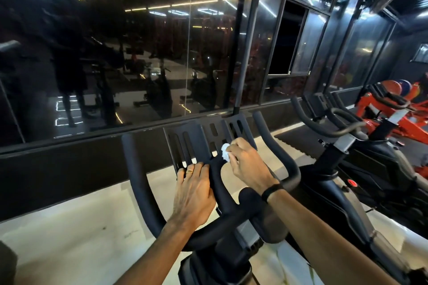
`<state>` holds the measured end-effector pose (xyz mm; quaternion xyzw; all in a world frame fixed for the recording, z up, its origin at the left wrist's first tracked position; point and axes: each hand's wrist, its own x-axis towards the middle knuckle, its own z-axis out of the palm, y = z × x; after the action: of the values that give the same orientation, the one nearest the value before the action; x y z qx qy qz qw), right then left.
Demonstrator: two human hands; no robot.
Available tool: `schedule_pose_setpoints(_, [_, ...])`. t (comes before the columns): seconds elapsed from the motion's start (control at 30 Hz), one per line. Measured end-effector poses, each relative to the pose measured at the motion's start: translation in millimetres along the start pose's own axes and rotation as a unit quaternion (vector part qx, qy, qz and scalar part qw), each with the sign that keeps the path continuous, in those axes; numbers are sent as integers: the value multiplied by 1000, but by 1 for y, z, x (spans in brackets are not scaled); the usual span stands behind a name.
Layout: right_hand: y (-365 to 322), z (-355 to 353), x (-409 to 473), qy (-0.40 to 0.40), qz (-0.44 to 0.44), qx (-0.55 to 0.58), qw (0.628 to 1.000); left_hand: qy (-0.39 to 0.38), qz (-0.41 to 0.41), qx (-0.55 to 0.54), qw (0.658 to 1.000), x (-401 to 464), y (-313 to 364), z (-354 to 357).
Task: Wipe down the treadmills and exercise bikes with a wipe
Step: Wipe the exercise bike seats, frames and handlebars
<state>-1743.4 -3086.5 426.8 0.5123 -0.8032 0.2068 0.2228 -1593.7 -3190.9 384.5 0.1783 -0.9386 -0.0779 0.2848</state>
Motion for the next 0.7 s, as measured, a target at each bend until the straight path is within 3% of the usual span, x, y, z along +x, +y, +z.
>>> schedule_pose_setpoints(0.37, [13, -25, -24, -69, 228, -57, 969, -18, 4, -20, 1000, -1, 1, 0])
schedule_pose_setpoints(0.7, [8, -56, -43, -182, 304, -110, 929, -31, -12, -55, 998, 0, 3, -2])
